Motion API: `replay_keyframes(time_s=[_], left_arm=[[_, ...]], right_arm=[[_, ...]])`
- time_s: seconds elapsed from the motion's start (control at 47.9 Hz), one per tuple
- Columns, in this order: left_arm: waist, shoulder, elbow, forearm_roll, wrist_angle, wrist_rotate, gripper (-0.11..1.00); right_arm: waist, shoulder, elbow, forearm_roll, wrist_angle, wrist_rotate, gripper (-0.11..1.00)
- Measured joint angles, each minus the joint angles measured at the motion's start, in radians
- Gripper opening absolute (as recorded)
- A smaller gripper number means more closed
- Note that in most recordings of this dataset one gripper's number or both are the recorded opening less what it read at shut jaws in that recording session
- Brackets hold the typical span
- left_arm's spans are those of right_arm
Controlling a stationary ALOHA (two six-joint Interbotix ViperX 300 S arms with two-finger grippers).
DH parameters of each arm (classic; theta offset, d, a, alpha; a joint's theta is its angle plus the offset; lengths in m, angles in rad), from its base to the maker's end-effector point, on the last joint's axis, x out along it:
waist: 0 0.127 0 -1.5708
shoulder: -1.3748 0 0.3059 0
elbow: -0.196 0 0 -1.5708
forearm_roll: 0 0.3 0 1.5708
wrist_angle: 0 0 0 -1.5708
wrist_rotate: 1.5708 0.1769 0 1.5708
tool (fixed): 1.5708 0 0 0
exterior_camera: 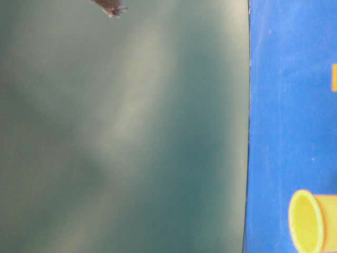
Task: Move the block forward with right arm.
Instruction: 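Move the right gripper inward toward the orange cube, then lower the open right gripper over the orange cube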
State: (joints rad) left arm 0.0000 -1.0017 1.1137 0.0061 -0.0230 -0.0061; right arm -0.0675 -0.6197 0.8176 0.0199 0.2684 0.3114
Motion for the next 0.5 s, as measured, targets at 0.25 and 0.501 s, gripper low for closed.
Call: replay_keyframes(time_s=[0.25,0.501], left_arm=[[0.000,0.000,0.000,0.002,0.000,0.000,0.03],[0.000,-0.002,0.000,0.002,0.000,0.000,0.03]], right_arm=[[0.000,0.063,-0.020,0.000,0.005,0.029,0.31],[0.000,0.204,-0.087,0.000,0.046,0.029,0.63]])
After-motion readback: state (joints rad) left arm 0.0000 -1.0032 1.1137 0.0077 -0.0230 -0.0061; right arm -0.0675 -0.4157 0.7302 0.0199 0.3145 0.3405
